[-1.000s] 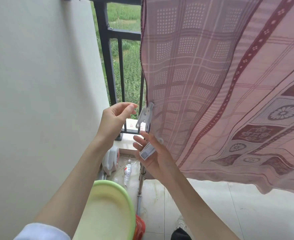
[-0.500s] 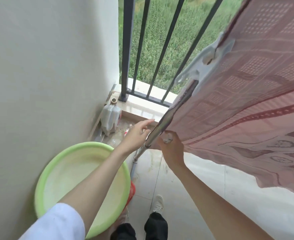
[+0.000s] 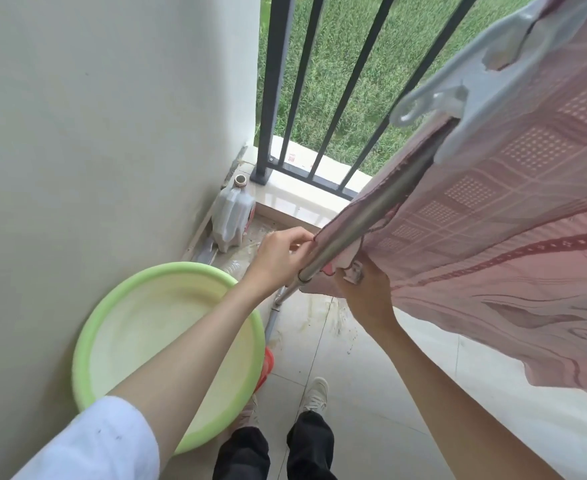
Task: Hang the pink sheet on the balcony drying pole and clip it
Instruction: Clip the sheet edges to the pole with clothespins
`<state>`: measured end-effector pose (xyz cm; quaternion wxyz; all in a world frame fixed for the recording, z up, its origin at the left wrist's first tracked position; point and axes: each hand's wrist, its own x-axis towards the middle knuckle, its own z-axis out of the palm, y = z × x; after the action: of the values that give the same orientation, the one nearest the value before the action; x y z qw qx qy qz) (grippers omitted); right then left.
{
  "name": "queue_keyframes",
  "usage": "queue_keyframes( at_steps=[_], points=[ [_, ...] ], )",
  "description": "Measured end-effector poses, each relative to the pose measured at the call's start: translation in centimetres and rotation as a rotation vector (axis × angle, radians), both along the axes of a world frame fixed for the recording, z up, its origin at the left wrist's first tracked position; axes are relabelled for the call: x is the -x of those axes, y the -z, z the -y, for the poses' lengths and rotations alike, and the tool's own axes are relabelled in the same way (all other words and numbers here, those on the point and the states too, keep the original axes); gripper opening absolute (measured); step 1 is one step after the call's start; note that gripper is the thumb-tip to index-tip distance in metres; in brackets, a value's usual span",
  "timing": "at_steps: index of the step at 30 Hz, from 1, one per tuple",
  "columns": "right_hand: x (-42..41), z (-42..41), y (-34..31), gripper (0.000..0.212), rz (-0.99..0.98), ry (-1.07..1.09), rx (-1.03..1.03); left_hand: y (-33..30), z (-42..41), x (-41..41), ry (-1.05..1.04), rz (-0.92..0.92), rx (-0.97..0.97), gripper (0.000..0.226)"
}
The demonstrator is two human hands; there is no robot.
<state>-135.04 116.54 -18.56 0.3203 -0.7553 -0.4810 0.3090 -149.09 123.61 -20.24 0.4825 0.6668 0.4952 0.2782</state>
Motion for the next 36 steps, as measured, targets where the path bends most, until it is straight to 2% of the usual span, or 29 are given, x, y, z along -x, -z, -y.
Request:
queue_keyframes(
  at_steps=[3,5,7,11,15,18,21,26,30,36],
  points=[
    [0.2,3.2,-0.3,0.022,-0.141,-0.039,0.147,0.0,0.4,0.4,0.023,0.018,-0.014,0.013],
    [0.2,5.3,-0.2,0.017,-0.213,-0.011,0.212,0.0,0.2,0.6,0.035,0.023,-0.017,0.013],
    [0.5,5.9,-0.3,0.021,-0.24,0.034,0.228,-0.2,-0.1,0.6,0.048,0.023,-0.007,0.012],
    [2.5,3.4,-0.6,0.039,-0.277,0.176,0.131,-0.4,-0.3,0.8,0.065,0.027,0.01,0.011],
    [3.5,1.2,-0.2,0.028,-0.354,0.311,0.09,-0.4,-0.3,1.0,0.066,0.029,0.04,0.011],
    [3.7,0.4,-0.2,0.029,-0.38,0.291,0.076,-0.6,-0.3,0.8,0.08,0.024,0.051,0.011],
    [3.9,-0.4,0.0,0.007,-0.366,0.247,0.069,-0.8,0.0,0.4,0.096,0.024,0.015,0.013],
    [4.4,-0.8,1.1,0.023,-0.415,0.277,0.052,-0.6,-0.1,0.7,0.141,0.037,-0.01,0.023],
    [4.4,-0.2,1.4,0.032,-0.524,0.3,0.04,-1.0,-0.1,1.4,0.263,0.056,0.02,0.044],
    [4.2,0.6,1.5,0.043,-0.576,0.304,0.016,-1.8,-1.0,0.5,0.222,0.113,-0.03,0.039]
  ],
)
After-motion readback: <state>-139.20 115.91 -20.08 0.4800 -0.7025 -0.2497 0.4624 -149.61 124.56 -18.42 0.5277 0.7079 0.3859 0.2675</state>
